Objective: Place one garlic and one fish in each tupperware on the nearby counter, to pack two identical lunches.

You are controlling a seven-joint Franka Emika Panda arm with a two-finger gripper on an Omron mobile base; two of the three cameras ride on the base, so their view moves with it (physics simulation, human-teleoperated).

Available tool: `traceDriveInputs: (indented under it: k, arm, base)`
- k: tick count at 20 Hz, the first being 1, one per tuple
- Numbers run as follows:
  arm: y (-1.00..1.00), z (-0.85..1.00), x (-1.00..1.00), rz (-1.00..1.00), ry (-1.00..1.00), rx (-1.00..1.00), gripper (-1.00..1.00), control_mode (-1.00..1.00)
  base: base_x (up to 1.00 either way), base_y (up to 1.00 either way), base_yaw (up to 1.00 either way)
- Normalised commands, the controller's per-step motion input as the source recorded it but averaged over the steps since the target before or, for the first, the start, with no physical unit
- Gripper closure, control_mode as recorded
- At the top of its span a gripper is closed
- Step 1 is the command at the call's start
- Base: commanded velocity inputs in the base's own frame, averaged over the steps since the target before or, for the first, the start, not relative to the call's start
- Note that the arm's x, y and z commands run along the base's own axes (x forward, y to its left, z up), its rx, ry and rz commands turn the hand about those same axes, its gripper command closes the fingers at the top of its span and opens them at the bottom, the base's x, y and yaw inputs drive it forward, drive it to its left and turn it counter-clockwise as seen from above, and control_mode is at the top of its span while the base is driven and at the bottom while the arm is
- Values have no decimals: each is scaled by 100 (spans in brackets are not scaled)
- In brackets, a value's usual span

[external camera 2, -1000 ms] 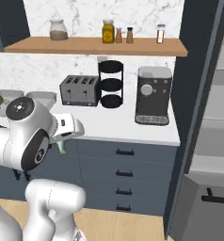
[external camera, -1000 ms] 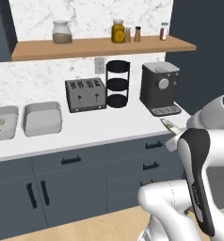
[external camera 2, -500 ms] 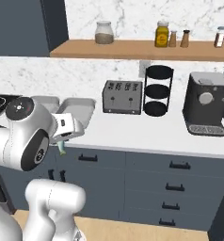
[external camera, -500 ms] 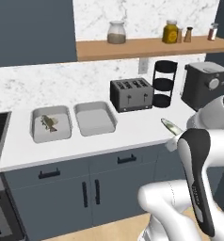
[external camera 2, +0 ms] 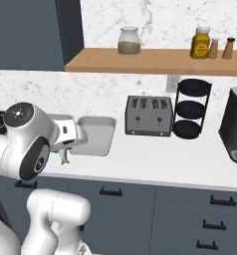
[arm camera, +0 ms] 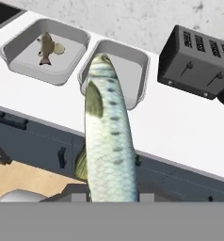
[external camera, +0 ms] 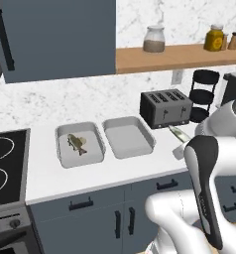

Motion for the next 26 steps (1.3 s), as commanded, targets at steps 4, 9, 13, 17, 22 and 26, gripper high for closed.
traceDriveInputs:
  k: [4, 9, 13, 17, 22, 26]
  arm:
    - [0, 0, 0, 0, 0, 0, 100, 100]
    - [0, 0, 0, 0, 0, 0, 100, 100]
    - [0, 0, 0, 0, 0, 0, 100, 100]
    - [0, 0, 0, 0, 0, 0, 100, 100]
    - [0, 0, 0, 0, 0, 0, 100, 100]
    - [22, -38, 30, 0, 3, -2, 100, -100]
  base:
    - [58, 0, -1]
    - [34, 17, 0]
    - [37, 26, 0]
    - [58, 29, 0]
    - [40, 31, 0]
    - [8, 8, 0]
